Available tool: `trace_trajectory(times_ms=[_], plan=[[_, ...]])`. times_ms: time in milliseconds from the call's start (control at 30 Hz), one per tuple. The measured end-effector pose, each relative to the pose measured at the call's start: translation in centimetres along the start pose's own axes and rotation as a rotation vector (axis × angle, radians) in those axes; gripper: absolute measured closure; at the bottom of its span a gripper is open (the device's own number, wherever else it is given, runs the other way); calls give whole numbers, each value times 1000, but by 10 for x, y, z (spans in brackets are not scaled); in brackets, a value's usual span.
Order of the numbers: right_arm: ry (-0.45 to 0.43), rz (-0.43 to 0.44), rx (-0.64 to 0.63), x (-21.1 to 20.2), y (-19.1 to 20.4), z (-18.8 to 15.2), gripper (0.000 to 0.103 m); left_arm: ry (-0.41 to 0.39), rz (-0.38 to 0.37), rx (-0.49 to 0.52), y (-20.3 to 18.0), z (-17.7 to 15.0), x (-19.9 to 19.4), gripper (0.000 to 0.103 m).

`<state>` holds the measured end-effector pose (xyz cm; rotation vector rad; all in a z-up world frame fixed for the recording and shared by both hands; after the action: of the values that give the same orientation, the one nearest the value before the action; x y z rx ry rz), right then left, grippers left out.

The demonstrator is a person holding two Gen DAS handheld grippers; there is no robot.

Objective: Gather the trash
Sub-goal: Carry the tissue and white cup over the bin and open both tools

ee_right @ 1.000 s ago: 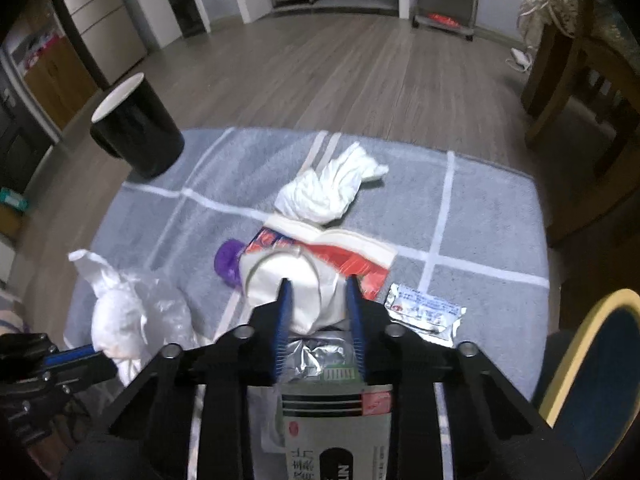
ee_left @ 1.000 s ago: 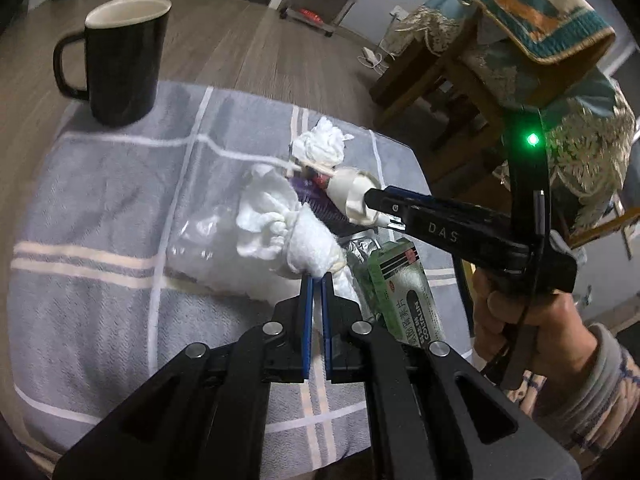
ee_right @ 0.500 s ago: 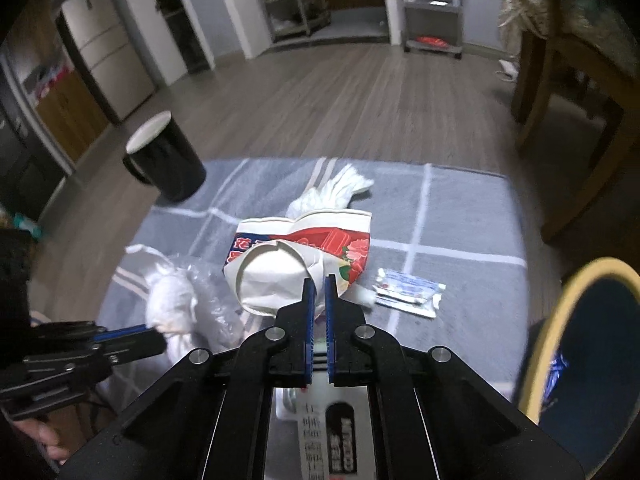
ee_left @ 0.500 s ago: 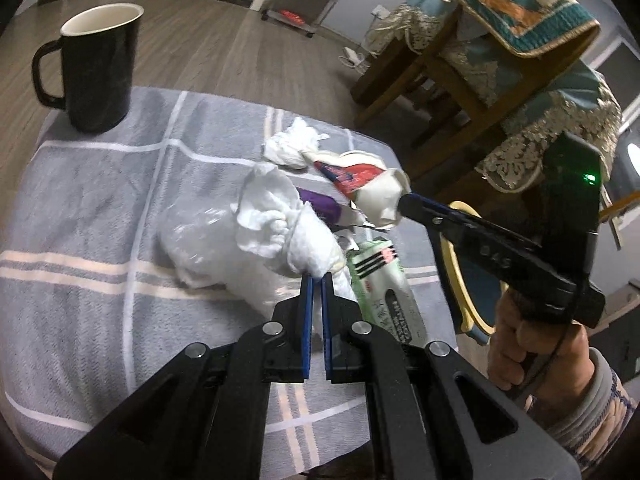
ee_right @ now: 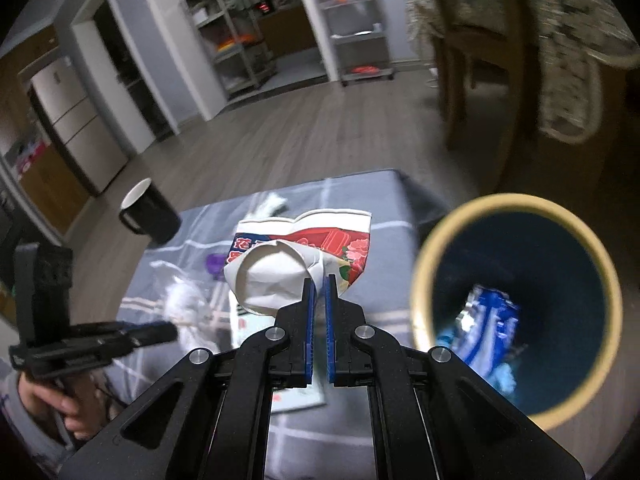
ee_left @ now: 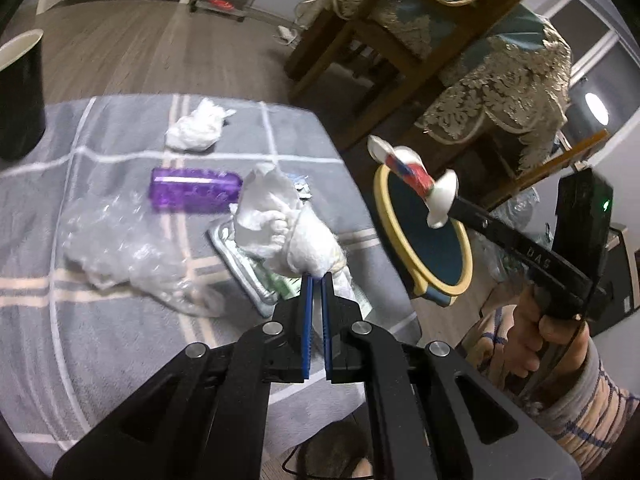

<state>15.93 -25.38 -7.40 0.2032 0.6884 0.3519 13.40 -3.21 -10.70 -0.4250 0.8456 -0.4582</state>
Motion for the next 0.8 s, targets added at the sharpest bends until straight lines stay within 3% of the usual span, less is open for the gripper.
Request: trace_trajectory(times_ms=[300, 800], plan=[[-60, -168, 114, -26, -55, -10, 97, -10, 15, 111, -48, 24, 24, 99], [-134, -283, 370, -47, -128, -21, 97, 47, 9, 233, -144, 31, 128, 99]])
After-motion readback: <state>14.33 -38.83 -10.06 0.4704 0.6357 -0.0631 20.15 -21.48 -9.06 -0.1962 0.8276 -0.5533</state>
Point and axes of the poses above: each gripper's, at about its wrist camera, not at the fingertips, and x roughly the way its jaws point, y to its left, z to its top, the point moved 5 cm from there along x, roughly the way its jaws point, and after that the axes turned 10 degrees about -y, right-handed, at the moved point
